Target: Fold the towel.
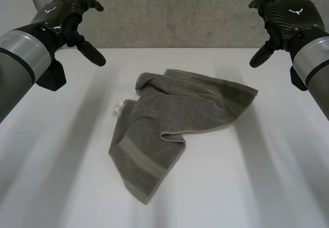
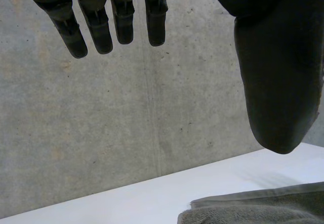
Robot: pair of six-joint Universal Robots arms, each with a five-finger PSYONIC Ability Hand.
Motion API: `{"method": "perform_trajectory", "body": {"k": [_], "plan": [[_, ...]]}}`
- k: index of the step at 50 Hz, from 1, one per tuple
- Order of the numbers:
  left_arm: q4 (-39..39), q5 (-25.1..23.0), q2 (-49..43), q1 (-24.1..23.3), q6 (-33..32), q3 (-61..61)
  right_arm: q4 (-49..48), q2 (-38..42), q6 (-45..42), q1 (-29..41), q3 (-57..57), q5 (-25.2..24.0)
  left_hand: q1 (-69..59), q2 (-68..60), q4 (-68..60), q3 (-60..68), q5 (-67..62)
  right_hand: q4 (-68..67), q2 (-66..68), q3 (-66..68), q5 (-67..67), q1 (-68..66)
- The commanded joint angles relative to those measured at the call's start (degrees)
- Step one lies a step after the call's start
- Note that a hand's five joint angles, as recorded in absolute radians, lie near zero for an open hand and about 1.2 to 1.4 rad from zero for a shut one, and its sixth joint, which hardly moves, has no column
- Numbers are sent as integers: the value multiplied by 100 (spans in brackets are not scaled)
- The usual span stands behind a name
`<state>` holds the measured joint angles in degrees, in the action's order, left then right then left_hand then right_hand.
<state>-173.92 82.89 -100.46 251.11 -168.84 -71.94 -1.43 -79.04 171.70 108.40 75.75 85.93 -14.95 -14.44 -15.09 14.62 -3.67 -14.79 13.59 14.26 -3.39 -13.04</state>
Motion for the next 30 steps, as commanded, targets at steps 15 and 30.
{"method": "perform_trajectory", "body": {"k": [15,30], "plan": [[42,-107,343,-484,-598,-330,11,126,-814,-56,36,-1377,373,322,387,-340,245,479,-359,-426,339,304],[-808,51,387,-924,-1292,-2630,82,1863,-3377,-618,-183,-2274,221,171,236,-189,94,479,-359,-426,339,304]]}}
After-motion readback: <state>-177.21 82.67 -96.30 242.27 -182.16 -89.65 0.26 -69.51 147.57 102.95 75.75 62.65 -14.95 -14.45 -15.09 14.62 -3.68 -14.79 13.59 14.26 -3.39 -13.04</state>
